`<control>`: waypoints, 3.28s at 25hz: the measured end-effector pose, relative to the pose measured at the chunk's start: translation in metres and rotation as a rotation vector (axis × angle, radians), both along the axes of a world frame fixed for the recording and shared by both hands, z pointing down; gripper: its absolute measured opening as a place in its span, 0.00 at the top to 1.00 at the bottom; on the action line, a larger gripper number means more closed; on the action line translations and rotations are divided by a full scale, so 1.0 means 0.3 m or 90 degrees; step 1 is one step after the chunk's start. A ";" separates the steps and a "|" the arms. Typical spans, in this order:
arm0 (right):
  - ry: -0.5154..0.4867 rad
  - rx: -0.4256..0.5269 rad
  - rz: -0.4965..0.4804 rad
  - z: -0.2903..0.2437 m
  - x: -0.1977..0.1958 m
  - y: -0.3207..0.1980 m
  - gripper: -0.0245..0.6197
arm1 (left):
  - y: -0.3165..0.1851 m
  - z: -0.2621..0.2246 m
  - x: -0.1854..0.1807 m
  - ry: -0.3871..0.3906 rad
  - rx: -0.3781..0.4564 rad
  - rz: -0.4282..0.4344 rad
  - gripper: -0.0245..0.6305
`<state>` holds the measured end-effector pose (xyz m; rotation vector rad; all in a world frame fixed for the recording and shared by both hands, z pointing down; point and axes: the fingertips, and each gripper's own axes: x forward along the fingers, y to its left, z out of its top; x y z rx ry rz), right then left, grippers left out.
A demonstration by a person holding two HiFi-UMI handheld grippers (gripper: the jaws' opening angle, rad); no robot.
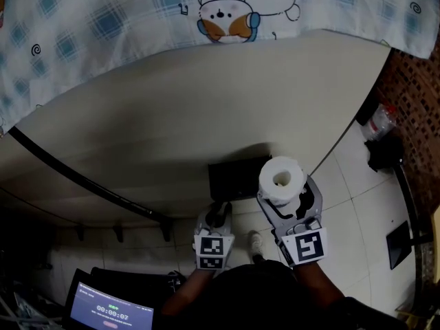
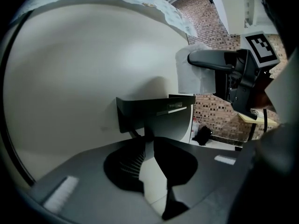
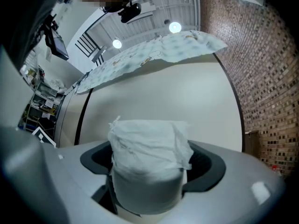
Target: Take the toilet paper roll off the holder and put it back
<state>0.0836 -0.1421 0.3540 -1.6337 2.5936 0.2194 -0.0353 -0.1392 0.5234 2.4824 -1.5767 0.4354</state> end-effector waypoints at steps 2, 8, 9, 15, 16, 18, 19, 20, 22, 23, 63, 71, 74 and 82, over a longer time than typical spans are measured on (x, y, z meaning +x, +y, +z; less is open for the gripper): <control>-0.004 0.003 0.002 -0.003 0.002 -0.002 0.28 | 0.005 -0.001 0.001 0.001 -0.001 0.004 0.85; -0.009 0.008 0.005 -0.010 -0.001 0.004 0.28 | 0.028 -0.006 0.001 0.010 -0.019 0.017 0.85; -0.007 0.008 0.007 -0.009 -0.001 0.006 0.28 | 0.033 -0.007 0.004 0.012 -0.022 0.021 0.85; -0.001 0.000 0.005 0.004 -0.017 0.022 0.28 | 0.063 -0.022 0.010 0.018 -0.038 0.035 0.85; -0.001 0.001 0.006 0.003 -0.017 0.027 0.28 | 0.069 -0.025 0.011 0.021 -0.039 0.038 0.85; -0.001 0.004 0.009 0.000 -0.015 0.035 0.28 | 0.080 -0.033 0.012 0.027 -0.040 0.042 0.85; 0.000 0.006 0.011 -0.002 -0.013 0.037 0.28 | 0.086 -0.038 0.012 0.030 -0.039 0.043 0.85; 0.001 0.007 0.013 -0.002 -0.010 0.040 0.28 | 0.091 -0.041 0.013 0.033 -0.039 0.045 0.85; 0.002 0.008 0.017 -0.003 -0.007 0.045 0.28 | 0.099 -0.048 0.014 0.039 -0.042 0.049 0.84; 0.002 0.009 0.018 -0.005 -0.006 0.048 0.28 | 0.103 -0.052 0.014 0.043 -0.043 0.050 0.84; -0.642 -0.285 -0.064 0.461 0.225 -0.212 0.29 | 0.087 -0.077 0.022 0.117 -0.088 0.063 0.85; -0.679 -0.308 -0.100 0.497 0.193 -0.224 0.29 | 0.077 -0.088 0.018 0.124 -0.081 0.072 0.86; -0.703 -0.316 -0.113 0.509 0.185 -0.225 0.29 | 0.075 -0.093 0.019 0.132 -0.085 0.074 0.86; -0.680 -0.365 -0.199 0.544 0.124 -0.180 0.29 | 0.081 -0.078 0.018 0.141 -0.099 0.081 0.86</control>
